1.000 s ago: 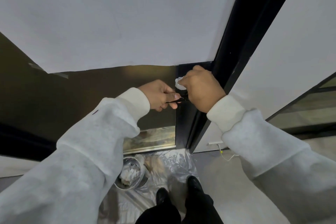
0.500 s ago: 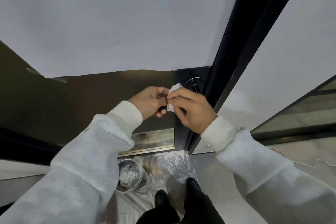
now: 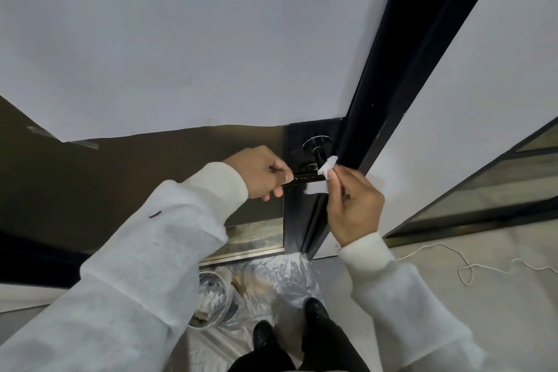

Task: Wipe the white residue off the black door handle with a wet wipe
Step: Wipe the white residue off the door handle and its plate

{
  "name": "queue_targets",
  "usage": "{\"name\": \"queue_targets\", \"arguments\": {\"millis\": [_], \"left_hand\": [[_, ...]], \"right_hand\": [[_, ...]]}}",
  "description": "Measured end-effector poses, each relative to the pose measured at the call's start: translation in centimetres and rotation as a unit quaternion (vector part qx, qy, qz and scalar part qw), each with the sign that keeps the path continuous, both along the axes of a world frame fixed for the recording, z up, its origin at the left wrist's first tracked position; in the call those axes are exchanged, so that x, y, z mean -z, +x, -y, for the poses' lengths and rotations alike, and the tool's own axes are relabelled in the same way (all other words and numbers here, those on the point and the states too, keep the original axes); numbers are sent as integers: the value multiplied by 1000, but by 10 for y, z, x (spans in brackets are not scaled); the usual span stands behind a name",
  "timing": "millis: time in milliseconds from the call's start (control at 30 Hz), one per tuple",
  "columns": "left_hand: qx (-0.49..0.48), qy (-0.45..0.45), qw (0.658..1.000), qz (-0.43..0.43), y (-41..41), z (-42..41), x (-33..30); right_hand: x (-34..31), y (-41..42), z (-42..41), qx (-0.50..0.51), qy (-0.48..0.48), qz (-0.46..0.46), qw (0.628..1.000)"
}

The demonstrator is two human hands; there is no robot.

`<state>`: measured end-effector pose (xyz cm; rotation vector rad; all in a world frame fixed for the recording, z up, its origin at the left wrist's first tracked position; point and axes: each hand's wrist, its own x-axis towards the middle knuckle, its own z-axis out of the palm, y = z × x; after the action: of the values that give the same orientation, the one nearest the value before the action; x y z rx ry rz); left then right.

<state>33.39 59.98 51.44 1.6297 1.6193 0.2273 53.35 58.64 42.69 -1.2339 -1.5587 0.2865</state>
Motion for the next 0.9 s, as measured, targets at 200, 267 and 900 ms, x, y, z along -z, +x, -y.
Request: {"name": "queue_targets", "arguments": {"millis": [200, 267, 900], "left_hand": [[-8, 25, 997, -67, 9, 0, -4], [-10, 35, 996, -82, 11, 0, -1], [-39, 44, 997, -45, 10, 10, 8]], "right_hand": [[-31, -50, -17, -8, -361, -496, 790], [-43, -50, -29, -1, -436, -572, 695], [-34, -66, 41, 33, -274, -571, 773]]}}
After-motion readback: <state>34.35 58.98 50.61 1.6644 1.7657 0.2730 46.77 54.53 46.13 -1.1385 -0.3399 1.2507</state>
